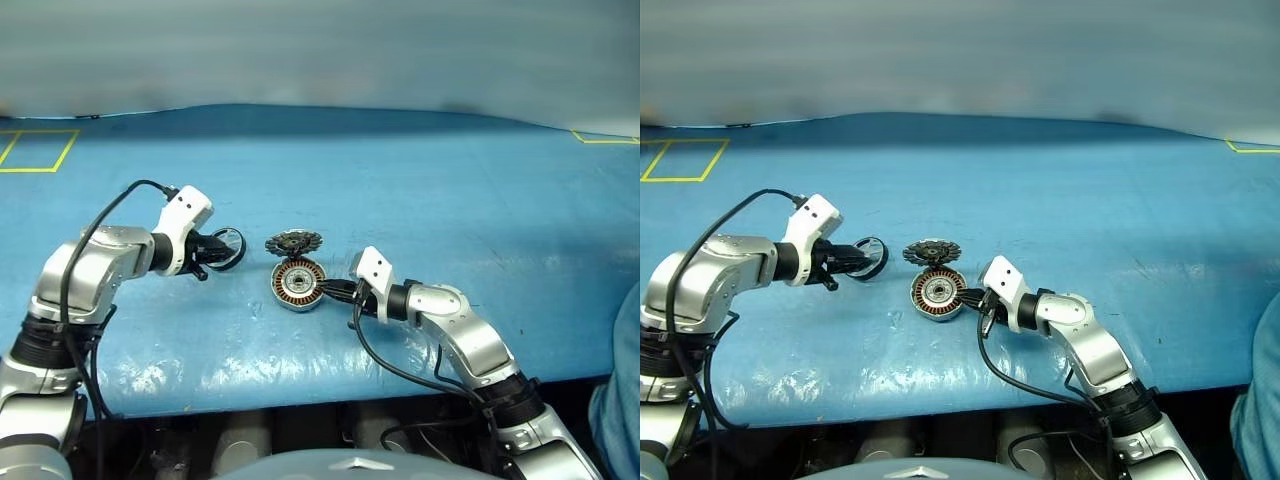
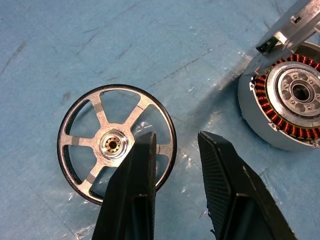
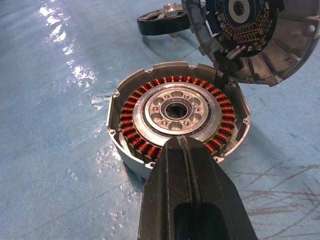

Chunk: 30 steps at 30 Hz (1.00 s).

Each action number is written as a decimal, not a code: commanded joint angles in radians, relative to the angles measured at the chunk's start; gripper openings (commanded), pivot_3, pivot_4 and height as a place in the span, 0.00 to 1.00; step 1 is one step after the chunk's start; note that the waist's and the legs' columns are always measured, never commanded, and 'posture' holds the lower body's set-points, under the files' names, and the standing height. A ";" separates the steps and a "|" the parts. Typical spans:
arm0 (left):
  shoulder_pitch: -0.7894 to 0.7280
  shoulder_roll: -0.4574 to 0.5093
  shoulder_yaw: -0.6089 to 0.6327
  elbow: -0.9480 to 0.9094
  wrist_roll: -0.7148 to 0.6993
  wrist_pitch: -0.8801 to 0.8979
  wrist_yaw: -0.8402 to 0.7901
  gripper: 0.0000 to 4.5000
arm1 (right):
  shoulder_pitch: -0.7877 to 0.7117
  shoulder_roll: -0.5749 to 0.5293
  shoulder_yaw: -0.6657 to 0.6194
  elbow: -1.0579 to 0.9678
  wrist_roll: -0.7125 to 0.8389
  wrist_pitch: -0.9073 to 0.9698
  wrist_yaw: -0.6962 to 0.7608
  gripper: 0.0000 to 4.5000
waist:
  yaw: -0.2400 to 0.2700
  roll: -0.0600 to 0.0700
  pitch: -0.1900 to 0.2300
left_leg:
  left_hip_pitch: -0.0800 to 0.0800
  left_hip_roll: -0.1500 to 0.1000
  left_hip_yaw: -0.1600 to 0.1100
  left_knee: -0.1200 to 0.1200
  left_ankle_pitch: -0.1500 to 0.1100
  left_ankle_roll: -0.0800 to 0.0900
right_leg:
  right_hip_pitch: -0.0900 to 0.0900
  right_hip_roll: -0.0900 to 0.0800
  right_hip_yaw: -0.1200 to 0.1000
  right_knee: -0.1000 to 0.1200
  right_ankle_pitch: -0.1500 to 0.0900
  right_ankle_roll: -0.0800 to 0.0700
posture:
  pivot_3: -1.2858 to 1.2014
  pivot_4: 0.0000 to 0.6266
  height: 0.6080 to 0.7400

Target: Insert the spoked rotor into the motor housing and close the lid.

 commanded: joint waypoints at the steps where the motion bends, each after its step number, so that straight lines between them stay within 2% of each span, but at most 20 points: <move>1: -0.017 0.002 0.044 -0.012 -0.021 0.024 0.019 0.31 | -0.015 0.002 -0.007 -0.012 0.000 -0.020 0.005 0.00 | 0.000 0.000 0.000 | 0.000 0.000 0.000 0.000 0.000 0.000 | 0.000 0.000 0.000 0.000 0.000 0.000 | 0.52 0.24 1.00; 21: 0.077 -0.021 0.064 0.015 -0.026 0.030 0.090 0.31 | -0.013 -0.010 -0.009 -0.015 -0.008 -0.017 0.008 0.00 | 0.000 0.000 0.000 | 0.000 0.000 0.000 0.000 0.000 0.000 | 0.000 0.000 0.000 0.000 0.001 -0.002 | 0.52 0.24 1.00; 30: 0.063 -0.046 0.050 0.063 -0.011 0.019 0.122 0.31 | -0.016 -0.010 -0.008 -0.009 -0.010 -0.020 0.009 0.00 | 0.000 0.000 0.000 | 0.000 0.000 0.000 0.000 0.000 0.000 | 0.000 0.000 0.000 0.000 0.001 -0.002 | 0.52 0.24 1.00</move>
